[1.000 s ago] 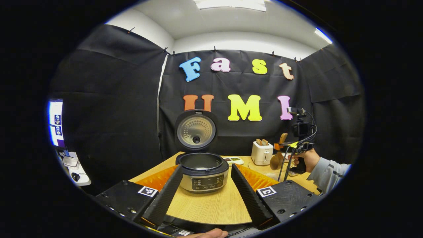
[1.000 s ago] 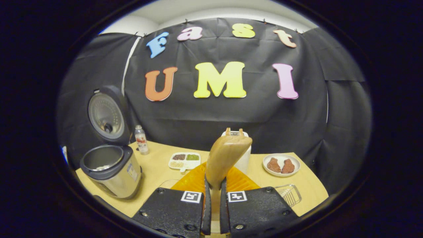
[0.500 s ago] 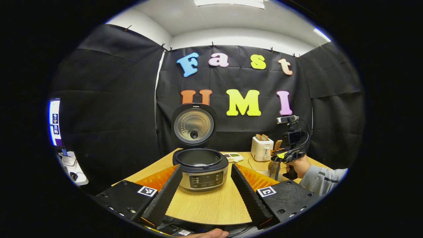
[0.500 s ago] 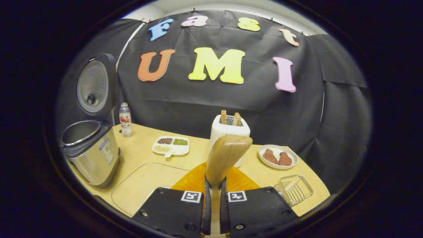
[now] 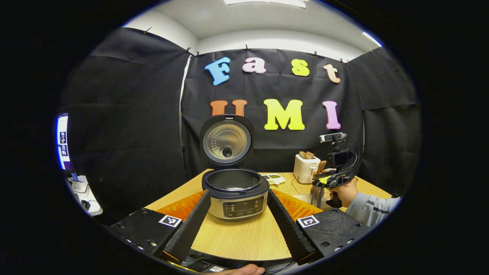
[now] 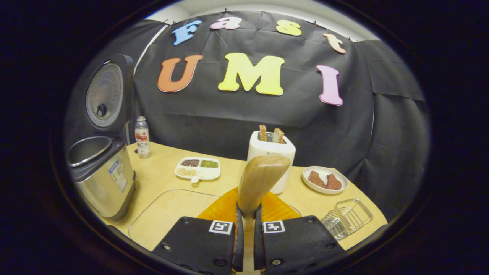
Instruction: Close the left gripper, press the button to open the rice cooker; take a wooden spoon from the chopstick holder with the right hand, scoop a spoonful of rice and pour it into the rice cooker, then put the wooden spoon back into the chopstick holder.
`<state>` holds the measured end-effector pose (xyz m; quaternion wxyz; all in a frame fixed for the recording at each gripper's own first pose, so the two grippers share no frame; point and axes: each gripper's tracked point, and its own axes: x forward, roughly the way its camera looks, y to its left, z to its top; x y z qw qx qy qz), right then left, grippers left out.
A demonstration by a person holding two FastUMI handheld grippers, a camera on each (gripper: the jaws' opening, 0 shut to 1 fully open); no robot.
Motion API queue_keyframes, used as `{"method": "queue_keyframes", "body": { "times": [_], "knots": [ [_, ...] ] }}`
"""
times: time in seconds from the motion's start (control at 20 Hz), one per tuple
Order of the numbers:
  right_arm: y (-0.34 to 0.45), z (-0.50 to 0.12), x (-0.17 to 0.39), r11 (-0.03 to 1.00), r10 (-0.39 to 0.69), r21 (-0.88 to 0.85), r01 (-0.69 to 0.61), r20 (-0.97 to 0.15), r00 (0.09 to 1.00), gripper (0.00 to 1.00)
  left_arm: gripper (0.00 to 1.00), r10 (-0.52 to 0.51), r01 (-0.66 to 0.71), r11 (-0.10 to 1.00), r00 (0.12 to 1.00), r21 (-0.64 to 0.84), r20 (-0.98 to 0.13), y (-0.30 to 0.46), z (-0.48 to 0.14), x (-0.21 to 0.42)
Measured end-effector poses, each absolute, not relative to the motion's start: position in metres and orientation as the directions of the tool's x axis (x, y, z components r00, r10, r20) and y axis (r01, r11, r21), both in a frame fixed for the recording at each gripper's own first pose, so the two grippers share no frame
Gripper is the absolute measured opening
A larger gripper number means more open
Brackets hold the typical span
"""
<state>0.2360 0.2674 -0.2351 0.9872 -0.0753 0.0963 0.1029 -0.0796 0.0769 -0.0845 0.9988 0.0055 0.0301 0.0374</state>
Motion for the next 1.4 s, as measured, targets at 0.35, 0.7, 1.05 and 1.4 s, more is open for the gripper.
{"method": "queue_keyframes", "body": {
  "times": [0.35,0.7,1.05,1.4],
  "knots": [
    [0.319,-0.24,0.208,0.94,0.335,0.021,-0.34,-0.243,0.91,0.16,0.95,0.082,-0.08,0.996,0.994,0.025,-0.074,0.079,-0.091,-0.081],
    [0.322,-0.244,0.202,0.905,0.418,0.213,-0.369,-0.281,0.864,0.16,0.94,0.065,-0.065,0.998,0.993,0.001,-0.099,0.078,-0.1,-0.079],
    [0.306,-0.252,0.208,0.784,0.507,0.557,-0.273,-0.321,0.8,0.13,0.94,0.076,-0.076,0.997,0.992,0.002,-0.104,0.079,-0.099,-0.079],
    [0.249,-0.213,0.214,0.605,0.493,0.775,-0.18,-0.187,0.85,0.13,0.95,0.084,-0.082,0.996,0.991,0.026,-0.103,0.076,-0.097,-0.081]
  ]
}}
